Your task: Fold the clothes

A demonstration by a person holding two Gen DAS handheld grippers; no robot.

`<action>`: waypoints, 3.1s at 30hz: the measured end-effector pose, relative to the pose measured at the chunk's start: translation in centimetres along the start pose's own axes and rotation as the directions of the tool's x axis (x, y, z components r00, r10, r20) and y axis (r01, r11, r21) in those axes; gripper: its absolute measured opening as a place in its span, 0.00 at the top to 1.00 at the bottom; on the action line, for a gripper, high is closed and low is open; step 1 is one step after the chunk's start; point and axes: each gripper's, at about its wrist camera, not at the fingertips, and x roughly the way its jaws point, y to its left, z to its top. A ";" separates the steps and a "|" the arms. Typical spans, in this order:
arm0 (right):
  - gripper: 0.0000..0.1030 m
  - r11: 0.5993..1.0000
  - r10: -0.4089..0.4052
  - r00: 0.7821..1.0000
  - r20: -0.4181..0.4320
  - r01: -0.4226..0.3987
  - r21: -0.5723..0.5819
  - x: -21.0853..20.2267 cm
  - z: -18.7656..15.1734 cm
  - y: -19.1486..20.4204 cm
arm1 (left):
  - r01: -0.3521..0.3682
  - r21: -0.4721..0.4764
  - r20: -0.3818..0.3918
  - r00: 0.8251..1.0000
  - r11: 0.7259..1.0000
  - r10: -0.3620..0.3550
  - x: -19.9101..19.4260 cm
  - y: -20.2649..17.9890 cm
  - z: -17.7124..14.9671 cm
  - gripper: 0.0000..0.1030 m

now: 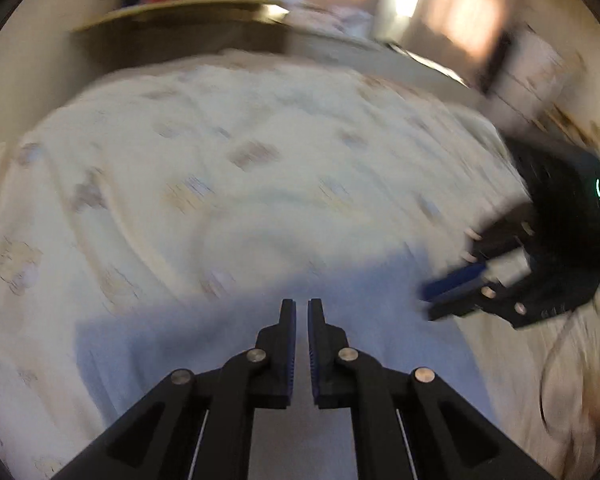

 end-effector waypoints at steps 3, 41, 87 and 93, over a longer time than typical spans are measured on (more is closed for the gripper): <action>0.88 0.997 0.008 0.999 -0.035 -0.011 -0.073 2.9 0.6 3.1 | -0.140 0.052 -0.104 0.984 0.989 0.144 2.1 0.3 -2.4 0.94; 0.85 1.000 -0.003 0.993 -0.118 0.000 -0.024 2.0 -14.2 14.8 | -0.211 -0.015 -0.195 0.959 0.977 0.204 -3.1 -6.2 -17.0 0.90; 0.81 0.977 -0.043 0.995 0.086 0.024 0.214 1.5 -9.6 3.2 | -0.175 -0.404 0.148 0.956 0.898 0.253 2.5 -11.3 -6.9 0.76; 0.81 0.942 -0.147 0.989 -0.018 0.145 0.303 2.7 -16.2 5.7 | -0.300 -0.338 0.012 0.946 0.892 0.323 7.7 -6.1 -3.6 0.76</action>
